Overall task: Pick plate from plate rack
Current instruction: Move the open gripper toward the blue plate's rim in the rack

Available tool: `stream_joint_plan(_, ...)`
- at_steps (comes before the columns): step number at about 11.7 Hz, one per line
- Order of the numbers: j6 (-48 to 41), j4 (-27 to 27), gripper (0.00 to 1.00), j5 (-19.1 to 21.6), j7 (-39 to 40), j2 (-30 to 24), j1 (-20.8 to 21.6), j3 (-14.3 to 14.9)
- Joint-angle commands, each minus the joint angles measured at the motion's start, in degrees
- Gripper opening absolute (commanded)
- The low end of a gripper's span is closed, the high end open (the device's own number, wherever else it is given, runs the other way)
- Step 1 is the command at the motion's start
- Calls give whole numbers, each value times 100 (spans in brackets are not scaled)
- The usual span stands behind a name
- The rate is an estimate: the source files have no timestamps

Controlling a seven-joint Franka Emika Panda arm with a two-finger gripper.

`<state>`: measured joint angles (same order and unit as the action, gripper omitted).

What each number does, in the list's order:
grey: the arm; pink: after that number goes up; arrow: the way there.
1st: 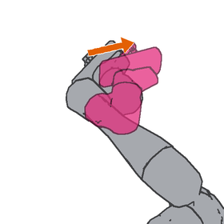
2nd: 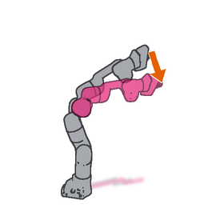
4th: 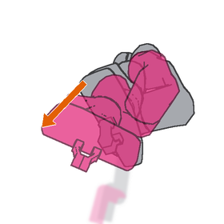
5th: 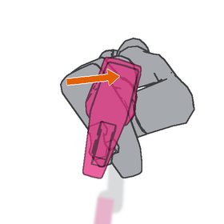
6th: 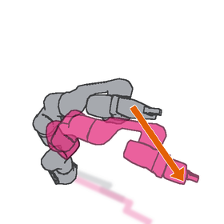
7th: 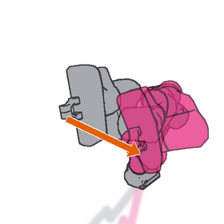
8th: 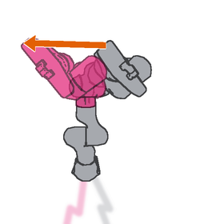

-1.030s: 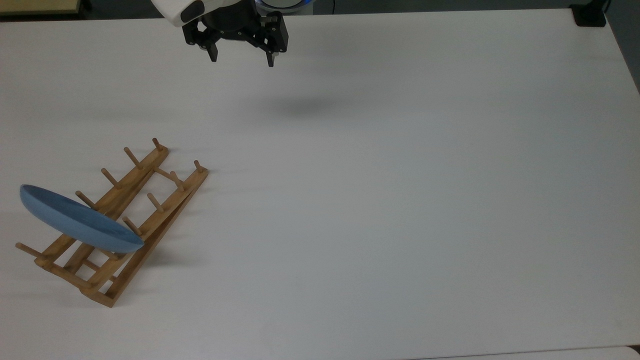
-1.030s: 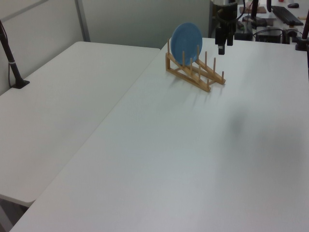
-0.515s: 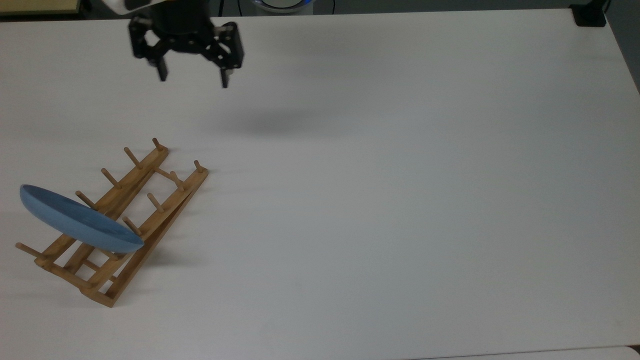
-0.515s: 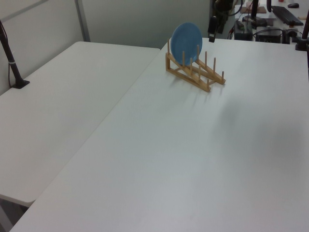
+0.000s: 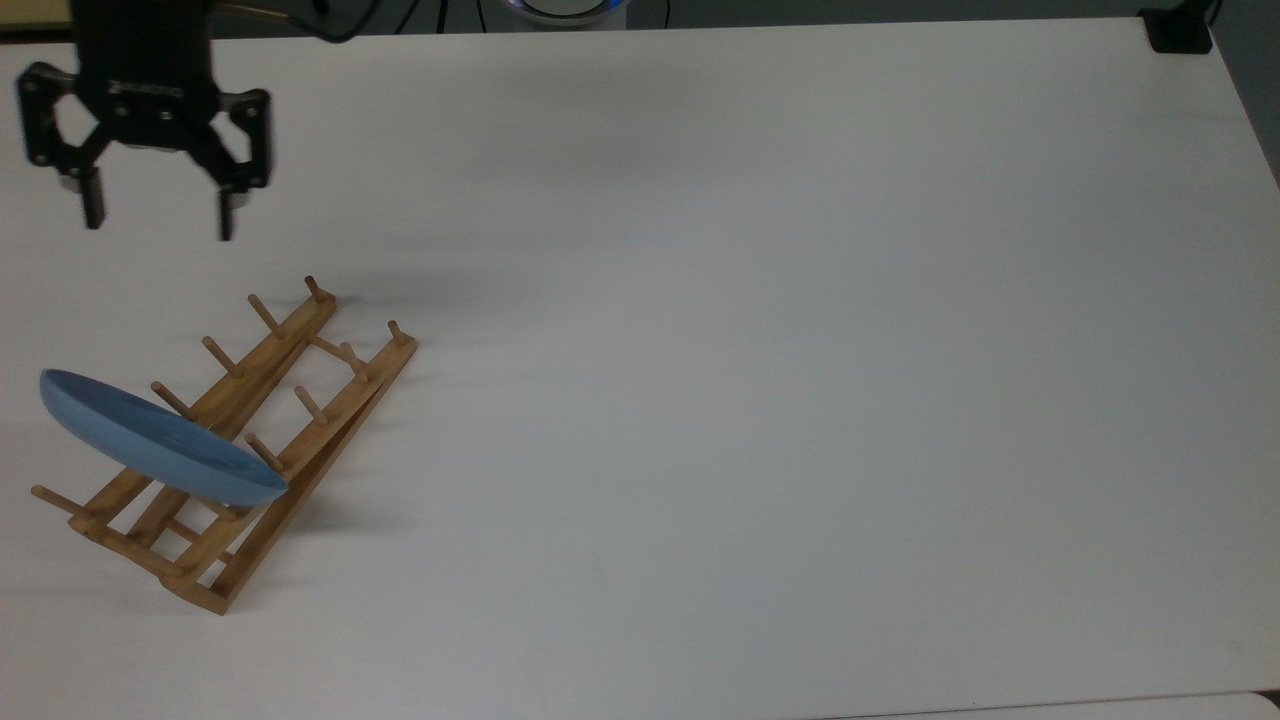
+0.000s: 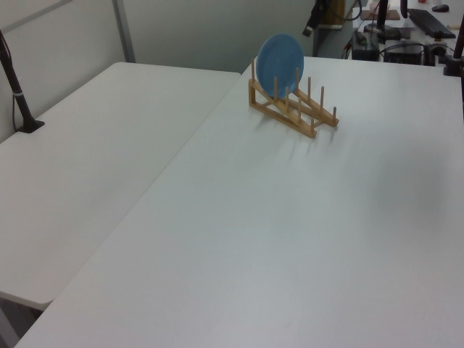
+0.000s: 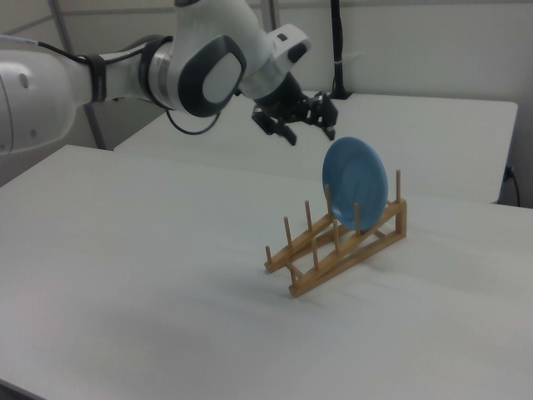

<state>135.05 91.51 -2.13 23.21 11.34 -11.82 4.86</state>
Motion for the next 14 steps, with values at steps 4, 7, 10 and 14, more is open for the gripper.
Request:
stream_joint_plan(4,2006,-19,73,-445,676,659,-146,32)
stream_joint_plan(7,2375,-54,60,-831,667,1027,-137,155)
stream_joint_plan(10,2676,-63,52,-1436,658,1221,-146,199)
stream_joint_plan(14,2693,-440,49,-2010,650,1573,-146,436)
